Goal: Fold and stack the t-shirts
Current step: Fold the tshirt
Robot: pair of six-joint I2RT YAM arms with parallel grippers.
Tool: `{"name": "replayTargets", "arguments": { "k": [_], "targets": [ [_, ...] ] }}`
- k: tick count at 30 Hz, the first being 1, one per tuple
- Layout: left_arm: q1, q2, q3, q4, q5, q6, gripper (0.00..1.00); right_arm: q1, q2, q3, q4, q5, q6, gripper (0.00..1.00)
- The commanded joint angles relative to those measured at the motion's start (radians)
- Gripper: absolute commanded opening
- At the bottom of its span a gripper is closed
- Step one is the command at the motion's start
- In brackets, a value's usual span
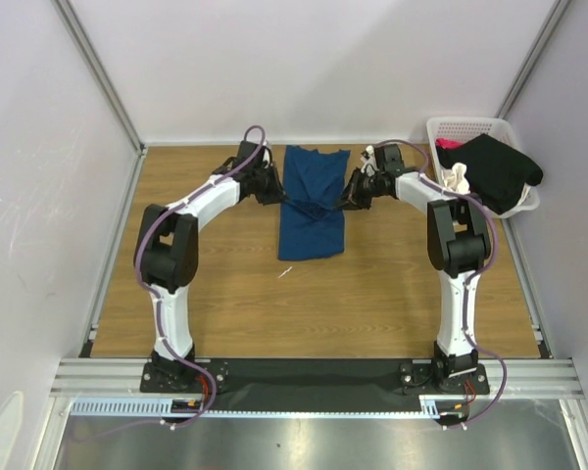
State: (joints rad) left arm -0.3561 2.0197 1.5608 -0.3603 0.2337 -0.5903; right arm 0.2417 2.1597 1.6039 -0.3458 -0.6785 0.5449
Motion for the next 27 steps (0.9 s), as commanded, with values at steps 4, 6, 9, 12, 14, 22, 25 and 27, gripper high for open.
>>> {"name": "replayTargets", "arguments": {
  "k": [4,6,9,12,14,22,25,27],
  "targets": [
    [0.029,0.062,0.108,0.005,-0.019,0.032,0.13,-0.016,0.078,0.175,-0.018,-0.007,-0.029,0.31],
    [0.046,0.077,0.165,-0.003,-0.027,0.04,0.34,-0.021,0.094,0.215,-0.025,-0.01,-0.034,0.4],
    [0.071,0.099,0.295,-0.038,-0.033,0.072,0.75,-0.03,0.121,0.338,-0.047,-0.027,-0.037,0.5],
    [0.08,0.106,0.419,-0.089,-0.034,0.13,0.88,-0.035,0.115,0.413,-0.076,-0.02,-0.048,0.64],
    [0.08,0.091,0.449,-0.126,-0.033,0.167,0.91,-0.036,0.091,0.404,-0.097,-0.013,-0.072,0.71],
    [0.045,-0.21,0.027,-0.124,0.062,0.182,0.96,-0.032,-0.194,0.018,-0.133,0.057,-0.094,0.75],
    [0.0,-0.309,-0.195,-0.074,0.093,0.149,0.95,0.01,-0.318,-0.175,-0.117,0.069,-0.092,0.72],
    [-0.029,-0.384,-0.31,-0.046,0.105,0.118,0.93,0.05,-0.362,-0.247,-0.117,0.089,-0.092,0.67]
  ]
}}
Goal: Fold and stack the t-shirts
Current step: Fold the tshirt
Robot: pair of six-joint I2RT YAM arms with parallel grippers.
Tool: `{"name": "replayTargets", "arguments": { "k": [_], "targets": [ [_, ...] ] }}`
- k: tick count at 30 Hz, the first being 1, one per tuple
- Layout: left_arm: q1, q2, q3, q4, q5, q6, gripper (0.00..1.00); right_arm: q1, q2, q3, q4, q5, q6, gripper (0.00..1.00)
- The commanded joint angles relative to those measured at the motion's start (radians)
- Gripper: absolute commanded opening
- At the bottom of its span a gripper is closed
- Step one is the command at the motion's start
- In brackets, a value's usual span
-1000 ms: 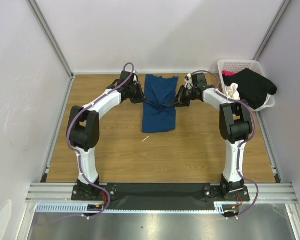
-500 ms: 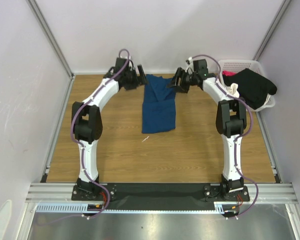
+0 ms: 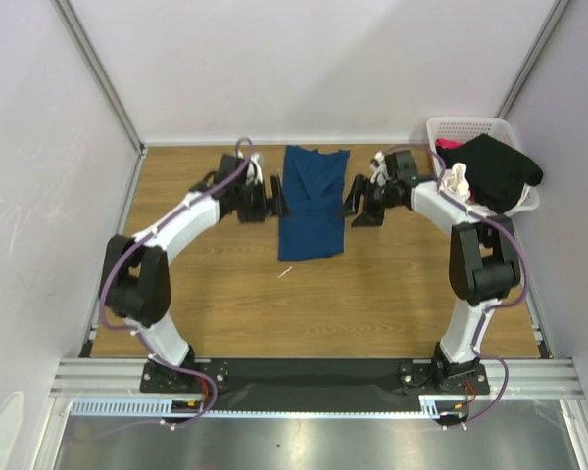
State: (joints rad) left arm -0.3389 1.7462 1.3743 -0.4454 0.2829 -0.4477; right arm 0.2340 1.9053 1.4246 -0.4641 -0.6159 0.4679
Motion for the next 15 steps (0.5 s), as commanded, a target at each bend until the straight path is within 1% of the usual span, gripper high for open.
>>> {"name": "replayTargets", "arguments": {
  "k": [1,3,5,6,7,8,11,12,15],
  "targets": [
    [-0.054,-0.129,-0.153,0.06,0.061,-0.035,0.92,0.068,-0.127,-0.081,0.004,0.031,-0.006,0.64],
    [-0.069,-0.168,-0.214,0.088,0.087,-0.065,0.9,0.088,-0.158,-0.085,0.021,0.041,0.009,0.6],
    [-0.077,-0.181,-0.239,0.131,0.111,-0.083,0.89,0.103,-0.157,-0.082,0.076,0.024,0.044,0.58],
    [-0.081,-0.183,-0.26,0.151,0.13,-0.092,0.88,0.11,-0.149,-0.085,0.1,0.018,0.057,0.57],
    [-0.083,-0.185,-0.273,0.204,0.145,-0.101,0.86,0.119,-0.135,-0.088,0.122,0.016,0.064,0.55],
    [-0.087,-0.177,-0.299,0.253,0.159,-0.129,0.84,0.122,-0.088,-0.082,0.136,0.012,0.069,0.52],
    [-0.098,-0.146,-0.317,0.297,0.162,-0.163,0.82,0.133,-0.011,-0.07,0.089,0.03,0.051,0.46],
    [-0.109,-0.123,-0.325,0.31,0.157,-0.167,0.82,0.133,0.023,-0.082,0.079,0.042,0.045,0.44],
    [-0.127,-0.096,-0.342,0.315,0.142,-0.177,0.8,0.125,0.038,-0.165,0.068,0.074,0.008,0.43]
  ]
}}
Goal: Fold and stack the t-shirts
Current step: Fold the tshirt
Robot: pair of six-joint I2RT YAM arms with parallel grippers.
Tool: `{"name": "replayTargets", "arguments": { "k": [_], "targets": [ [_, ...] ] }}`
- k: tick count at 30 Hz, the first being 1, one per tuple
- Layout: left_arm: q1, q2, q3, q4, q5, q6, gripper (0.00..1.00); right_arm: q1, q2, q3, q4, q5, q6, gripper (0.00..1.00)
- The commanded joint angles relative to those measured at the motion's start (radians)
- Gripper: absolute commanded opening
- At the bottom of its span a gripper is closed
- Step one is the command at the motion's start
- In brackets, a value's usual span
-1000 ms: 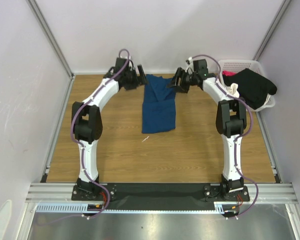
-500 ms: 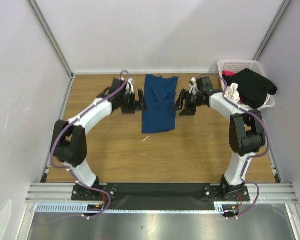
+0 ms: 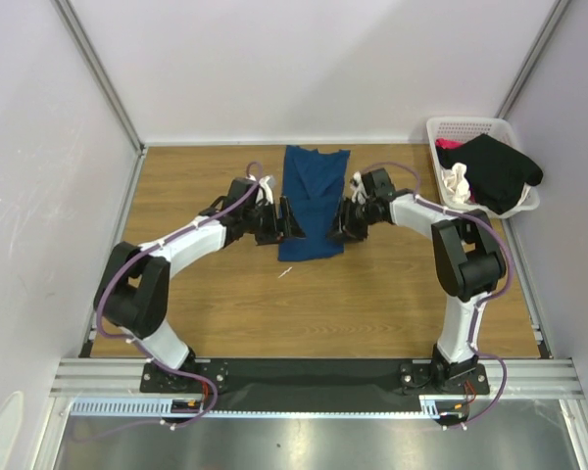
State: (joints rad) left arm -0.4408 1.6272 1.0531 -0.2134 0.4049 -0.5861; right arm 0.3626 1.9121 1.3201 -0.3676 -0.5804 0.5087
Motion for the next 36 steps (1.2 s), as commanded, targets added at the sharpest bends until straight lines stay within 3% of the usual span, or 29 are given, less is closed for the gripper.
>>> {"name": "replayTargets", "arguments": {
  "k": [1,8,19,27,30,36],
  "targets": [
    [-0.029,0.039,-0.028,0.085,0.009,-0.04,0.8,-0.005,0.025,-0.085,-0.027,0.048,-0.038,0.42],
    [-0.03,0.079,-0.044,0.033,-0.072,-0.008,0.8,-0.014,-0.019,-0.251,0.03,0.06,-0.021,0.43],
    [-0.03,0.002,-0.021,-0.126,-0.199,0.095,0.8,-0.022,-0.163,-0.061,-0.122,0.106,-0.041,0.46],
    [-0.05,-0.026,-0.068,-0.098,-0.198,0.045,0.76,-0.019,-0.232,-0.136,-0.128,0.139,-0.021,0.53],
    [-0.05,-0.023,-0.076,-0.087,-0.193,0.035,0.74,-0.016,-0.231,-0.206,-0.097,0.132,-0.024,0.61],
    [-0.05,-0.006,-0.113,-0.026,-0.163,0.011,0.7,-0.004,-0.196,-0.275,-0.044,0.126,-0.022,0.61]
  ]
}}
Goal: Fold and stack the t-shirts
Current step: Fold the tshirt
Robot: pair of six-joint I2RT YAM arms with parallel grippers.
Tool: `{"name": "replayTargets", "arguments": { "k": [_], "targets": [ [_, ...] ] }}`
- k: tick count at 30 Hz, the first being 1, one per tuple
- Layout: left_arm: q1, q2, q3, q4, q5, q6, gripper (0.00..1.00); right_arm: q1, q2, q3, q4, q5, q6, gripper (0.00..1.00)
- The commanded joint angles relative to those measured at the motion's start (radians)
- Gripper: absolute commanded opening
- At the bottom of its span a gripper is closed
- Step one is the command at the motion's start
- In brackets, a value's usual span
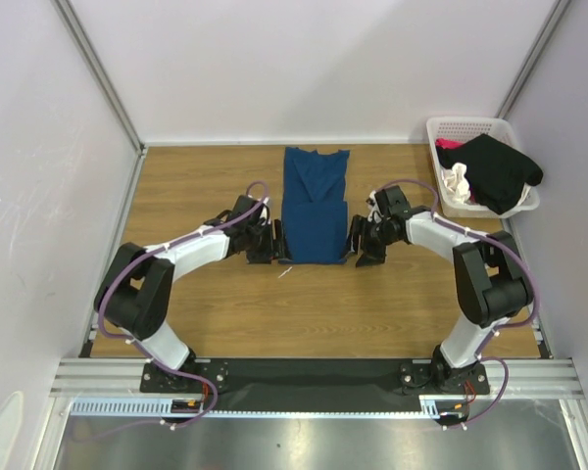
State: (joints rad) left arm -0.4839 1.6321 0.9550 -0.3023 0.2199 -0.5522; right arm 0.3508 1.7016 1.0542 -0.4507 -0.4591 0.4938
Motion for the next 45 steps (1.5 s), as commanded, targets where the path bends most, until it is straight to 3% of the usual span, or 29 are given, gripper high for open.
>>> {"name": "replayTargets", "arguments": {
  "k": [1,14,23,30,34,36,37,45],
  "targets": [
    [-0.008,-0.009,-0.018,0.071,0.027,-0.025,0.69,0.011,0.024,-0.013,0.056,0.0,-0.008,0.61],
    [-0.012,0.041,-0.061,0.149,0.03,-0.048,0.63,0.017,0.118,-0.017,0.127,0.008,-0.014,0.47],
    [-0.013,0.092,-0.062,0.18,0.015,-0.054,0.49,0.016,0.141,-0.017,0.144,0.01,-0.009,0.23],
    [-0.013,0.112,-0.055,0.198,0.016,-0.051,0.45,0.016,0.136,-0.014,0.142,0.025,-0.014,0.21],
    [-0.013,0.129,-0.052,0.193,0.013,-0.046,0.26,0.014,0.151,0.001,0.141,0.023,-0.014,0.13],
    [-0.013,0.132,-0.052,0.187,0.001,-0.041,0.03,0.014,0.158,0.004,0.142,0.027,-0.012,0.0],
    [-0.013,0.13,-0.052,0.181,-0.004,-0.041,0.0,0.014,0.158,0.006,0.142,0.028,-0.012,0.0],
    [-0.012,0.072,-0.082,0.123,-0.063,0.026,0.0,0.007,0.119,-0.014,0.106,0.066,-0.043,0.0]
  ]
}}
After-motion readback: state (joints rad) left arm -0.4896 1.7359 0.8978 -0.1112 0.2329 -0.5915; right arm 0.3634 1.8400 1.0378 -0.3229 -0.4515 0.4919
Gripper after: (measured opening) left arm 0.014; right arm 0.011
